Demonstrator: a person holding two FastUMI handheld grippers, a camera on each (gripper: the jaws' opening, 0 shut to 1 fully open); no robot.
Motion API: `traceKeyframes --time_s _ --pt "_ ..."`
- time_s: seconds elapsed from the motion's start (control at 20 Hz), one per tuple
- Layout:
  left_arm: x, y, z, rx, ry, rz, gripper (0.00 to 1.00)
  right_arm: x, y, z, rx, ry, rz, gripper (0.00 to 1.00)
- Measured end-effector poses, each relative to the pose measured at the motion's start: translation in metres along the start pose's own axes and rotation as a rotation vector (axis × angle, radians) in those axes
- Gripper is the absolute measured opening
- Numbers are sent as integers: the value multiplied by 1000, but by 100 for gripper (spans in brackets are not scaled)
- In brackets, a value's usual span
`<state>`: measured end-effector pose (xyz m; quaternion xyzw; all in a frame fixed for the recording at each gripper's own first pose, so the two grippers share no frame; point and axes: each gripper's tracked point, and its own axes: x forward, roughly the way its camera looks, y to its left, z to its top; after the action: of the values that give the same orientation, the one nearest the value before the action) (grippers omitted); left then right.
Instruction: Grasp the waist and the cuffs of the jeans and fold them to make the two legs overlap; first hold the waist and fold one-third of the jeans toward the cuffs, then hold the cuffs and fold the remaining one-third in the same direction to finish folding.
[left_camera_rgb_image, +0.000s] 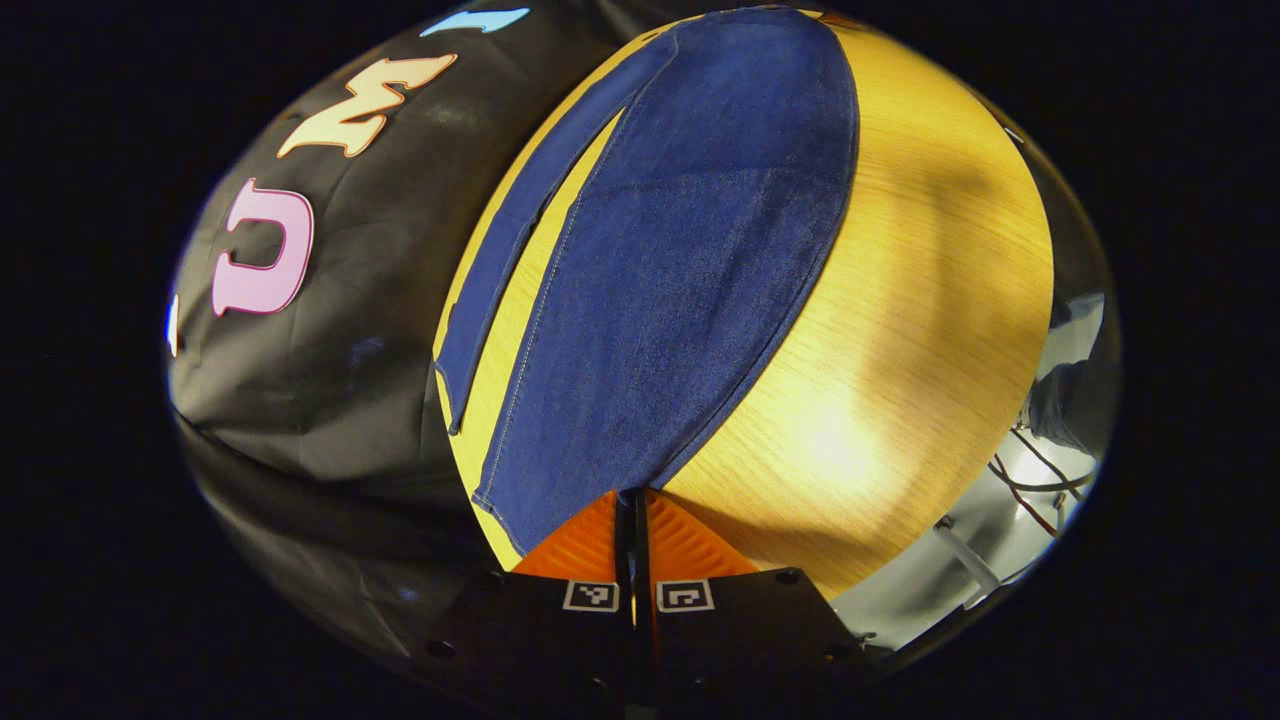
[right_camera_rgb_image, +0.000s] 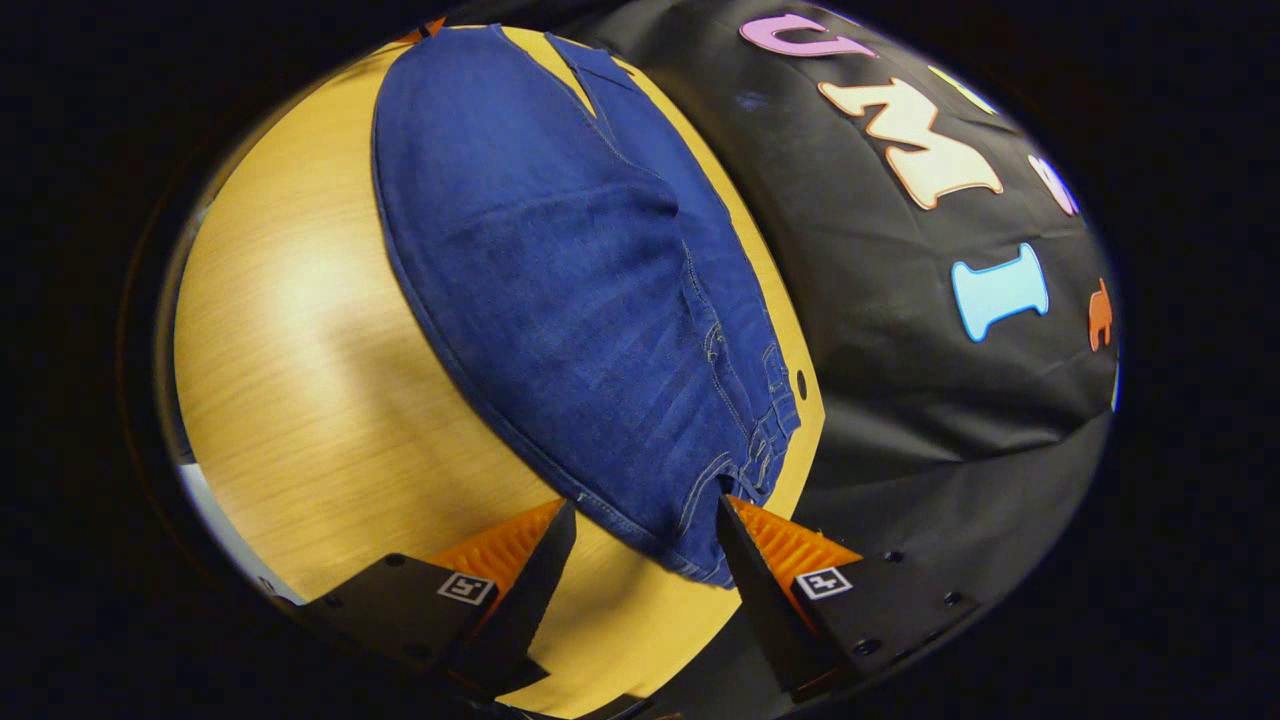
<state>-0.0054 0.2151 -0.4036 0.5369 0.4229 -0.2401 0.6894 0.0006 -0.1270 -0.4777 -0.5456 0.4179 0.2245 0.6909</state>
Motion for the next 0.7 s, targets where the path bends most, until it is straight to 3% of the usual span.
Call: traceKeyframes --time_s 0.15,0.3,0.4,0.45,0.7 --pt "1 2 0 -2 4 2 0 18 -4 3 4 10 14 90" --pt "0 2 1 8 7 7 0 32 2 3 -16 34 27 67" --pt "-1 1 0 6 9 9 0 32 12 4 -55 48 33 31" --pt "0 2 1 -2 9 9 0 35 9 3 -70 45 16 5" --pt "-1 4 5 -93 9 -28 0 29 3 0 32 61 36 5"
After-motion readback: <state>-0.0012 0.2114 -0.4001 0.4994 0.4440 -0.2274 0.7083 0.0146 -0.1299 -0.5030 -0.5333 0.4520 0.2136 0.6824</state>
